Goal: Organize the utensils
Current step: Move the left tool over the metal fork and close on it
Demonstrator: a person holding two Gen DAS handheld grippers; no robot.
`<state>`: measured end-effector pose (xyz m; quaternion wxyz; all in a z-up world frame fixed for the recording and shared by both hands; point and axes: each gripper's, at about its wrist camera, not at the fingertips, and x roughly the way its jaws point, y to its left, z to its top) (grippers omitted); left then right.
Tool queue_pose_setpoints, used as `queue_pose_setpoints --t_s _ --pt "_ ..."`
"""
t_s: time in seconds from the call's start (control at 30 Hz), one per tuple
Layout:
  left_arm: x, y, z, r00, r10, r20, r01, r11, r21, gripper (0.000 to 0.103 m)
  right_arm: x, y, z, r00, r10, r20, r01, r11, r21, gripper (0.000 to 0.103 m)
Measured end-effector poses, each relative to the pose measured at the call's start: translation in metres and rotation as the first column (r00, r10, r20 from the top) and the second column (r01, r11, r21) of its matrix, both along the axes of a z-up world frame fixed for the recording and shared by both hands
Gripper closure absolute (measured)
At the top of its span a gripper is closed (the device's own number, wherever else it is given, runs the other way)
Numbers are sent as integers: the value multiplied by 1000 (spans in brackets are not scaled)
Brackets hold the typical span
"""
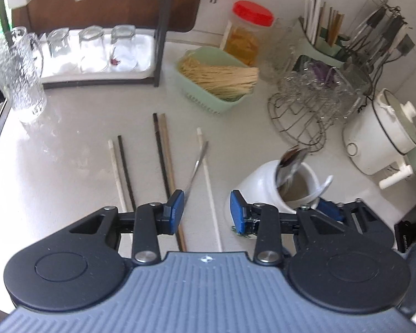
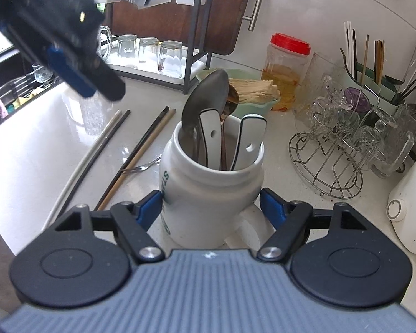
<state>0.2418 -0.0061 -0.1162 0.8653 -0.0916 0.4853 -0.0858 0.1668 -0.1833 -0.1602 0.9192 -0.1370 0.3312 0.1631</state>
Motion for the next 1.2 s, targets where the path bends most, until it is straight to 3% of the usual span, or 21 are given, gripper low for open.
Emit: queue_pose_setpoints --t_s 0.27,0.5,0.8,0.9,1.0,1.2 --pt "18 6 -34 1000 3 -21 -2 999 36 61 2 -6 3 1000 -3 -23 4 999 41 25" --pt "45 3 -65 995 -85 -51 83 996 -32 61 3 -5 4 999 -8 -33 10 999 50 24" --pt "89 -13 -100 987 -152 -56 152 988 0 62 5 -2 2 999 -24 -35 26 998 53 22" --pt "106 -16 -108 987 -155 -51 156 987 26 63 7 -2 2 999 -24 -41 26 998 56 21" --pt "122 -14 -116 987 -147 -64 149 989 18 71 7 -3 2 999 -30 -45 34 997 72 21" --pt "141 -17 -118 987 -153 -43 154 988 16 73 9 -5 2 998 -31 -52 35 996 84 20"
